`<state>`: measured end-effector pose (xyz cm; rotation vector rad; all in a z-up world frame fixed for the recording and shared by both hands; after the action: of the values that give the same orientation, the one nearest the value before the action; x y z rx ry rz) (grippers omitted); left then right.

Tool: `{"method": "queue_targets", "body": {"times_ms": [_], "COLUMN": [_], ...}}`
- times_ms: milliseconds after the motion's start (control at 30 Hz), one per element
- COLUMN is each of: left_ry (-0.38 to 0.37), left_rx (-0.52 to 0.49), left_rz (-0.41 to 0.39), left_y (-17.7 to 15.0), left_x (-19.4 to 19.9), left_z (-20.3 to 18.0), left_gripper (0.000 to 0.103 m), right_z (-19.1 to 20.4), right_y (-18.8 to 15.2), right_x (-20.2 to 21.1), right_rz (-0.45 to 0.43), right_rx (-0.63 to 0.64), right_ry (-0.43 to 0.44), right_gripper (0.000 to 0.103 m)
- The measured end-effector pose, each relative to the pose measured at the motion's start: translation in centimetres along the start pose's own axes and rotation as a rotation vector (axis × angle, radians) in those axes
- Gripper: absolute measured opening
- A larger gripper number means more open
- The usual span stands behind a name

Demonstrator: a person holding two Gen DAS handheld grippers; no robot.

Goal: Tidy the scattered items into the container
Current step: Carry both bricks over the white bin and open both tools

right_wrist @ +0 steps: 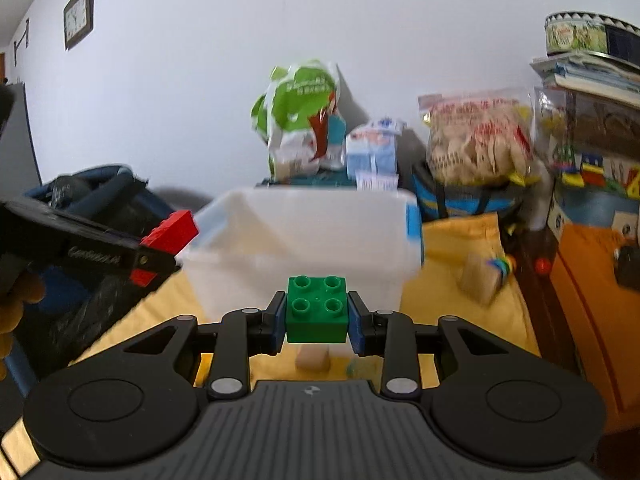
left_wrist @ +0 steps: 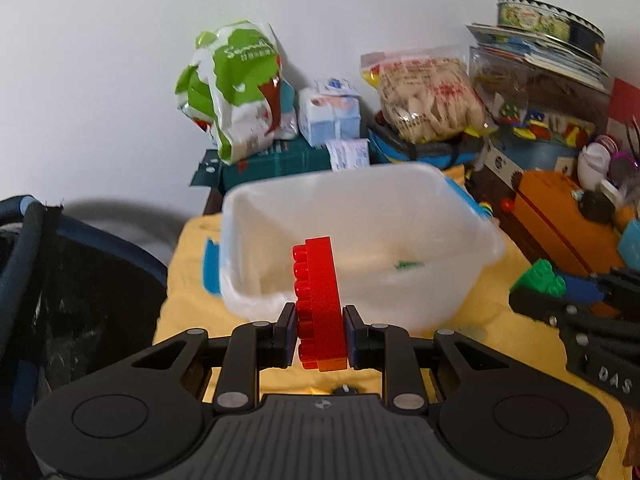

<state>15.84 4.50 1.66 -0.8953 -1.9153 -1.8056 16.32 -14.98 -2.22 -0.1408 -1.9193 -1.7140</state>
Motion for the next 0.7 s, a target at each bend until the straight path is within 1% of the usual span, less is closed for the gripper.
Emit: {"method": "queue_targets", "body": {"times_ms": [200, 333, 467, 600, 667, 700], "left_ry": [0.005, 0.000, 0.006, 0.022, 0.025, 0.025], "left_rx": [0.012, 0.026, 0.025, 0.035, 0.039, 0.040], "left_rz": [-0.011, -0.013, -0.003, 0.025, 0.042, 0.053], "left_y": [3.0, 4.5, 5.6, 5.9, 5.9, 6.0], "left_x": [-1.2, -2.3, -3.6, -5.1, -5.9, -6.2], "left_z": [1.6, 2.8, 3.7, 4.7, 5.2, 5.4], "left_gripper": [0.027, 0.027, 0.027, 0.027, 0.029, 0.032], "right_z": [0.3, 0.7, 1.0, 1.4, 1.6, 1.7], "right_y": [3.4, 4.9, 6.0, 6.5, 6.6, 6.7], "right_x": [-3.3, -5.5, -7.6, -9.1, -9.9, -10.2], "right_rz": [-0.008, 0.005, 0.034, 0.054, 0.065, 0.068], "right_rx": [0.015, 0.035, 0.034, 0.043, 0.051, 0.060], "right_ry": [-0.012, -0.020, -0.024, -0.031, -0.035, -0.042], "right_gripper": [0.034, 0.034, 0.034, 0.034, 0.034, 0.034]}}
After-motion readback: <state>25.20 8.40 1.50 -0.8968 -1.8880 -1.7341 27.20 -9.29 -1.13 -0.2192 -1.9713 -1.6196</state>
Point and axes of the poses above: each gripper's, at about its wrist camera, not at the fingertips, and x roughly against the way its jaws point, z to its left, y to its top, the point moved 1 cm from there along -x, roughly the way its jaws point, and after that the axes turned 15 degrees about -y, right-handed, at the moved point
